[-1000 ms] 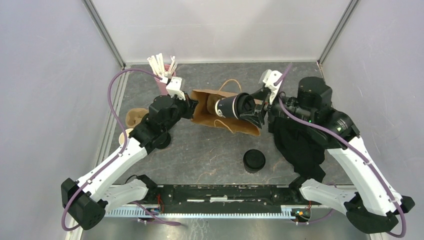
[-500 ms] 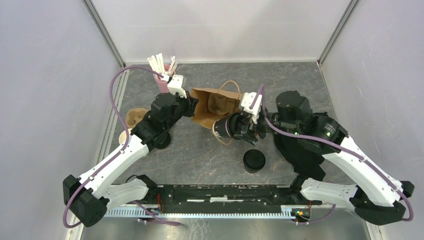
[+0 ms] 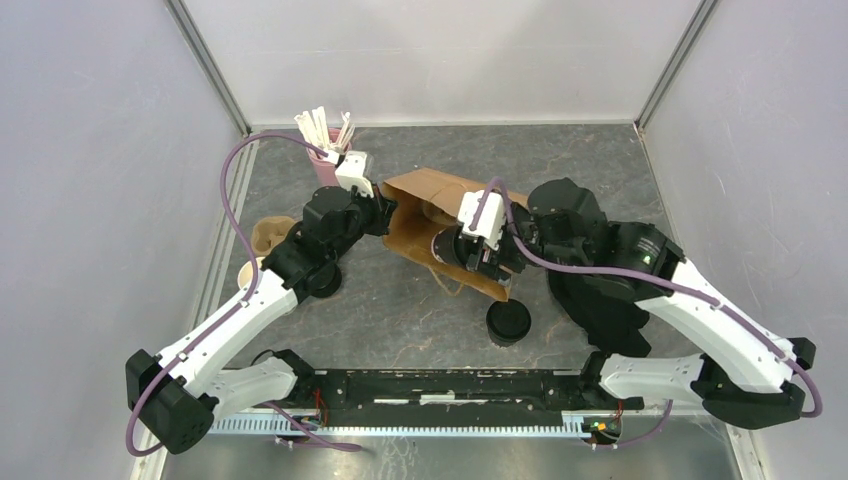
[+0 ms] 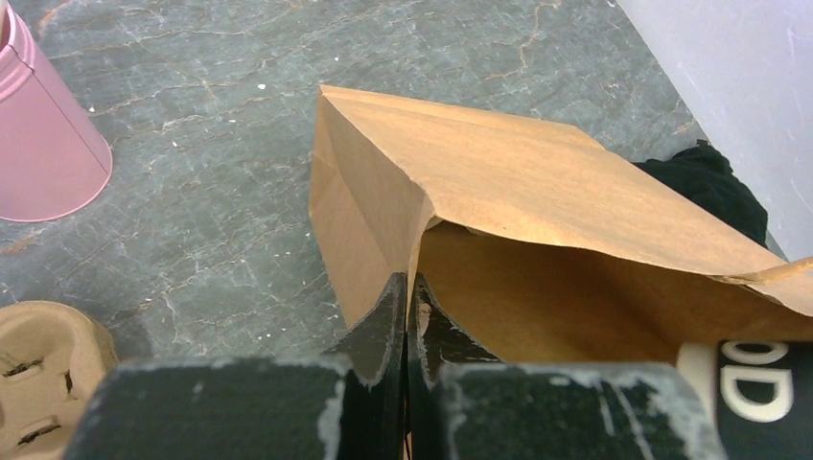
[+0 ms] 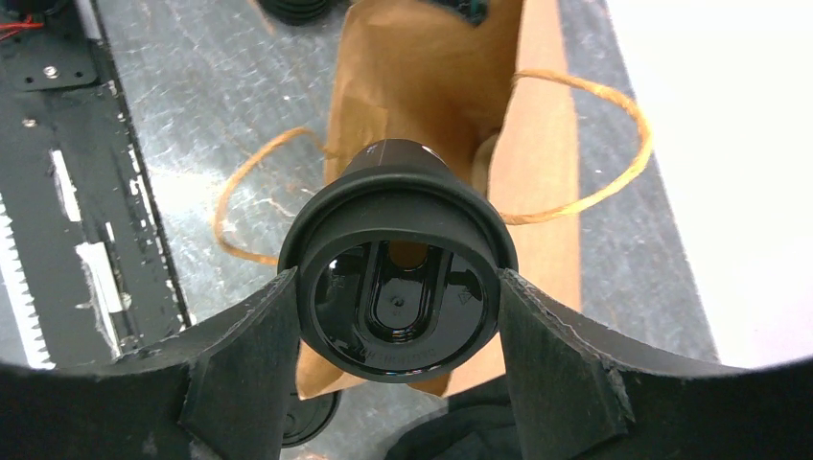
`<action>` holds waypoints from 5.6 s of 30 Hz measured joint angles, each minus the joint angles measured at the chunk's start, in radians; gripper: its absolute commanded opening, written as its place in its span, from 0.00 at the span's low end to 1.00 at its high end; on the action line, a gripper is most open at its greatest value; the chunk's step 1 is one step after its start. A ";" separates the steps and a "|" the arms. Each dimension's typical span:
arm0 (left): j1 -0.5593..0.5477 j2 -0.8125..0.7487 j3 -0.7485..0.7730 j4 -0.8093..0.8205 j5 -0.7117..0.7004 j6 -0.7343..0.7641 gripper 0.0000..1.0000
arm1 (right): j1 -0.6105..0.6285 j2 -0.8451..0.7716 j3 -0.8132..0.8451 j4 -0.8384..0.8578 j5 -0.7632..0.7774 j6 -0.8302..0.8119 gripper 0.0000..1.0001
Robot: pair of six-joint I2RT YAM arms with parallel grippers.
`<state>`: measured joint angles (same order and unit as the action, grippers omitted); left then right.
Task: Pack the takeout coffee
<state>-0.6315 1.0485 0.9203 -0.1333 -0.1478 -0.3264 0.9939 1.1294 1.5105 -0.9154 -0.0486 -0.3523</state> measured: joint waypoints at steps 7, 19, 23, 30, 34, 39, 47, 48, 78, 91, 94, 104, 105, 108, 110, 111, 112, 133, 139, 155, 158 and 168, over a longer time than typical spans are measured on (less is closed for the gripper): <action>0.000 -0.002 -0.003 -0.003 0.020 -0.021 0.02 | 0.001 0.018 0.060 -0.019 0.107 -0.046 0.08; 0.000 -0.010 -0.006 -0.030 0.040 -0.031 0.02 | 0.001 0.101 0.048 0.009 0.205 -0.197 0.09; 0.000 -0.024 -0.015 -0.036 0.046 -0.052 0.02 | 0.001 0.138 0.043 0.024 0.218 -0.270 0.09; 0.000 -0.053 -0.033 -0.045 0.048 -0.075 0.02 | 0.001 0.158 -0.018 0.085 0.227 -0.408 0.08; 0.000 -0.075 -0.056 -0.044 0.050 -0.075 0.02 | 0.001 0.178 -0.023 0.112 0.222 -0.455 0.08; 0.000 -0.115 -0.092 -0.045 0.054 -0.071 0.02 | -0.003 0.220 -0.042 0.137 0.221 -0.488 0.07; 0.000 -0.135 -0.106 -0.046 0.064 -0.041 0.02 | -0.029 0.261 -0.066 0.153 0.192 -0.513 0.03; 0.000 -0.135 -0.106 -0.047 0.072 -0.041 0.02 | -0.034 0.261 -0.074 0.161 0.189 -0.518 0.02; 0.000 -0.220 -0.189 -0.051 0.145 -0.066 0.02 | -0.162 0.295 -0.375 0.491 0.161 -0.568 0.02; 0.000 -0.237 -0.189 -0.058 0.208 -0.106 0.02 | -0.209 0.294 -0.442 0.613 0.185 -0.603 0.05; 0.000 -0.238 -0.189 -0.059 0.209 -0.114 0.02 | -0.212 0.296 -0.439 0.605 0.181 -0.626 0.06; 0.000 -0.225 -0.180 -0.059 0.201 -0.116 0.02 | -0.184 0.360 -0.327 0.483 0.205 -0.676 0.06; 0.000 -0.224 -0.180 -0.059 0.201 -0.116 0.02 | -0.171 0.364 -0.318 0.475 0.215 -0.679 0.06; 0.000 -0.220 -0.178 -0.060 0.201 -0.116 0.02 | -0.149 0.372 -0.307 0.465 0.230 -0.690 0.06; 0.000 -0.217 -0.177 -0.060 0.201 -0.116 0.02 | -0.145 0.377 -0.304 0.465 0.236 -0.695 0.05; 0.000 -0.215 -0.177 -0.060 0.201 -0.116 0.02 | -0.149 0.377 -0.304 0.465 0.238 -0.695 0.05; 0.000 -0.215 -0.177 -0.060 0.202 -0.117 0.02 | -0.156 0.377 -0.305 0.469 0.238 -0.694 0.05; 0.000 -0.206 -0.165 -0.074 0.232 -0.172 0.02 | -0.237 0.373 -0.383 0.638 0.180 -0.686 0.05; 0.000 -0.202 -0.164 -0.074 0.237 -0.194 0.02 | -0.243 0.378 -0.397 0.676 0.170 -0.686 0.05; -0.005 -0.182 -0.156 -0.071 0.237 -0.205 0.02 | -0.266 0.426 -0.405 0.756 0.079 -0.689 0.08; -0.005 -0.176 -0.145 -0.078 0.237 -0.205 0.02 | -0.269 0.435 -0.405 0.768 0.069 -0.689 0.10; -0.006 -0.171 -0.130 -0.106 0.237 -0.208 0.02 | -0.270 0.476 -0.404 0.770 0.037 -0.715 0.12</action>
<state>-0.6373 0.8776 0.7902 -0.2390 0.0891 -0.5339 0.7238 1.6051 1.1065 -0.1452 -0.0113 -1.0672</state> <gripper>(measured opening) 0.026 0.741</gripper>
